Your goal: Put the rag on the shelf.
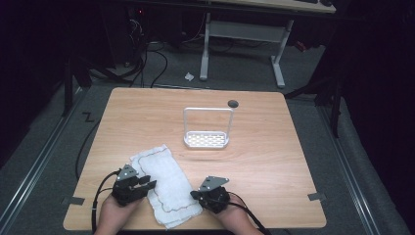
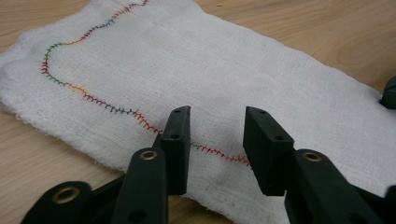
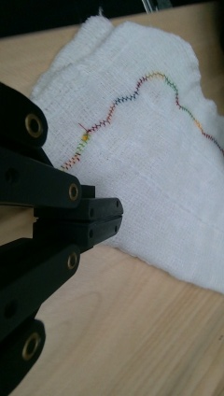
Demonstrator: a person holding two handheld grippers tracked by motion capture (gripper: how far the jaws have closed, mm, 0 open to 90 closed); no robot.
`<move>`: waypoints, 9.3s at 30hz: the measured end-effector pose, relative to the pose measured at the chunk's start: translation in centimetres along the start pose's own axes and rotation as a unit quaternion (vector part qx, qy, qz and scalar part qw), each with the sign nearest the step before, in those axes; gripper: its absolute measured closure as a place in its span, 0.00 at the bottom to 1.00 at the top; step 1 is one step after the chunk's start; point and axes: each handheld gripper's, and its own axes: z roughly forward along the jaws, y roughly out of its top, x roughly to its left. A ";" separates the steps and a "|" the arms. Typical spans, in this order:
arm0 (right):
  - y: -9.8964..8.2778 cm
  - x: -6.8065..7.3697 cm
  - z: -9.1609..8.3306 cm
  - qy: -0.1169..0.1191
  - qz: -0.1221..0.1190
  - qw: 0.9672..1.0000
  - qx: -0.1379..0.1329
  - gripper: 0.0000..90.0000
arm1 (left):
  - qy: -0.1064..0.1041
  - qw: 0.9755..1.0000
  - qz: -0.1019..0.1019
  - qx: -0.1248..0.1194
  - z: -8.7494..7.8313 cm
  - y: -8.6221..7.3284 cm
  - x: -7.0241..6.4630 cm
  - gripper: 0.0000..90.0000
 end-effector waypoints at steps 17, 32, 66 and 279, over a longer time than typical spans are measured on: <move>6.0 -4.3 3.8 -0.026 0.014 0.999 -0.020 0.94 | 0.003 1.000 -0.002 -0.015 -0.3 0.0 -1.0 0.55; 5.8 -4.1 5.2 -0.050 -0.013 0.998 0.019 0.95 | 0.000 1.000 0.016 -0.003 0.6 0.0 -1.8 0.63; -4.0 -6.7 -5.1 -0.070 0.047 0.996 -0.006 0.90 | -0.009 0.998 0.055 -0.005 6.1 5.7 -5.6 0.47; 16.9 -22.0 -8.1 -0.197 0.100 0.964 -0.149 0.59 | 0.047 0.985 0.029 -0.162 6.0 27.8 0.4 0.60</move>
